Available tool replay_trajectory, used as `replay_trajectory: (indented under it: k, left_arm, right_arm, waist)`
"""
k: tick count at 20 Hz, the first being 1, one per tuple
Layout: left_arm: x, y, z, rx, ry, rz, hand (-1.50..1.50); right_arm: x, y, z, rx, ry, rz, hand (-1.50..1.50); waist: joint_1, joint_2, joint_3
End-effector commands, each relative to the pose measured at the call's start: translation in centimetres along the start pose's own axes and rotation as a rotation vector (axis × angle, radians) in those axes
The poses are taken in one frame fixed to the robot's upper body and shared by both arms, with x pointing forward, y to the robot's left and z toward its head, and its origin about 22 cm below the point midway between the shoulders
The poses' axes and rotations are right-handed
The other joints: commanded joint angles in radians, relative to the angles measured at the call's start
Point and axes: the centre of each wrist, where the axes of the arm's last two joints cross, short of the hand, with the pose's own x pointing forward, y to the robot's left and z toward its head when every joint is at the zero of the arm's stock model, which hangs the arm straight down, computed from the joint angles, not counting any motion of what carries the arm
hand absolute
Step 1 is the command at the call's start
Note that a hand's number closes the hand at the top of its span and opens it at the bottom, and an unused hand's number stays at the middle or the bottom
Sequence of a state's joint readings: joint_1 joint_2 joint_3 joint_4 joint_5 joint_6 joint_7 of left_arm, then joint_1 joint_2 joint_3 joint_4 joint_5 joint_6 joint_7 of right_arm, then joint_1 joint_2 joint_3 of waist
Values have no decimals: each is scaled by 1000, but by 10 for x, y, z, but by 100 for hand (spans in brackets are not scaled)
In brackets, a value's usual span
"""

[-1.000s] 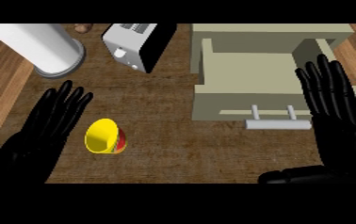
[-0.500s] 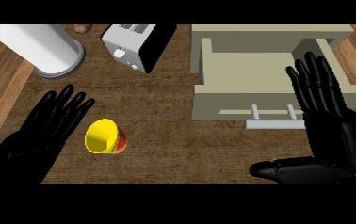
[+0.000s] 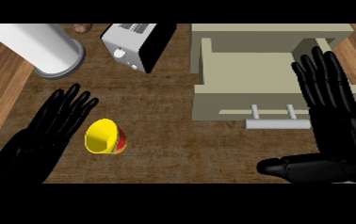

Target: Pick up the cup, place it into the drawer and close the drawer

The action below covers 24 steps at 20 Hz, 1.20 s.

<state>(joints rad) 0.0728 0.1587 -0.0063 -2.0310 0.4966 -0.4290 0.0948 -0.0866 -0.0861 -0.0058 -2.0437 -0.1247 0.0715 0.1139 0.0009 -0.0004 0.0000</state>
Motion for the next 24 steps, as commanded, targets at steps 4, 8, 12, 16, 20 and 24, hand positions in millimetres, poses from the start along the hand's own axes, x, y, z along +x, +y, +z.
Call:
replay_trajectory:
  k: [4, 8, 12, 16, 20, 24]
  left_arm:
    - [-10, 14, -2, 20, 34, -8, -150]
    - [-7, 14, 5, 44, 69, -17, -150]
    - [-33, 20, 35, 50, 133, -20, -150]
    - [-54, 54, 34, 107, 145, -59, -150]
    - [-75, 56, 43, 140, 161, -90, -150]
    - [-73, 73, 38, 152, 159, -102, -150]
  right_arm:
    - [-13, 10, -2, -17, -17, 12, -150]
    - [2, -15, 7, -7, -3, 10, -150]
    - [-9, -2, 0, -26, -15, 1, -150]
    - [17, -7, -6, 4, -12, 18, -150]
    - [13, -6, 9, 18, 5, 4, -150]
    - [12, 7, -11, -1, -7, 5, -150]
  waist:
    - [0, 0, 0]
    - [-1, 0, 0]
    - [2, 0, 0]
    - [-2, 0, 0]
    - [-4, 0, 0]
    - [0, 0, 0]
